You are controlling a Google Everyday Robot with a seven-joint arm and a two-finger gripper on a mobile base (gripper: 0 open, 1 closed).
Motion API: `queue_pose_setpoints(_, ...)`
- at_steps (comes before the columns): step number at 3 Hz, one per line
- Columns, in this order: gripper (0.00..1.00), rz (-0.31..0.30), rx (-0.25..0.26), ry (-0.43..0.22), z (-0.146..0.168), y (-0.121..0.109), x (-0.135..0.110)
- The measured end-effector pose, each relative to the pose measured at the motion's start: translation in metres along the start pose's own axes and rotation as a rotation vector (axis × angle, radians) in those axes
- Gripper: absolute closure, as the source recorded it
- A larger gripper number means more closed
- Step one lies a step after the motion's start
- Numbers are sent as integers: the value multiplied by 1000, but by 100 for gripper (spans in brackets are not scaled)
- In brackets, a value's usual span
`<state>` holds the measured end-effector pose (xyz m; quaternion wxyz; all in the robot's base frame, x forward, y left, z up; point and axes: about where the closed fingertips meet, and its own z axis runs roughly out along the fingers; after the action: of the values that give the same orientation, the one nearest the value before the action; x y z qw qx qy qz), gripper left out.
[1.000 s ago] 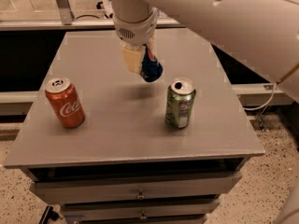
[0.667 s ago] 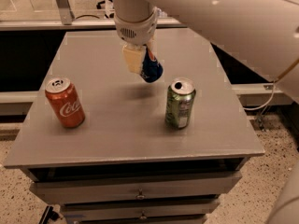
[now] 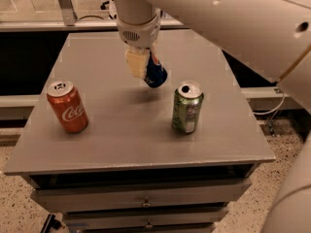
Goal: Knock pepsi can over
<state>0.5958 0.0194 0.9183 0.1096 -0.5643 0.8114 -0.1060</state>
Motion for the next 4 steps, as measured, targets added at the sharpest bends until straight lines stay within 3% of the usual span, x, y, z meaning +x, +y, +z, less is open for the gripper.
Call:
queue_pose_setpoints(2, 100, 24, 5, 75, 10, 4, 3)
queue_pose_setpoints(4, 65, 50, 7, 110, 17, 3, 5)
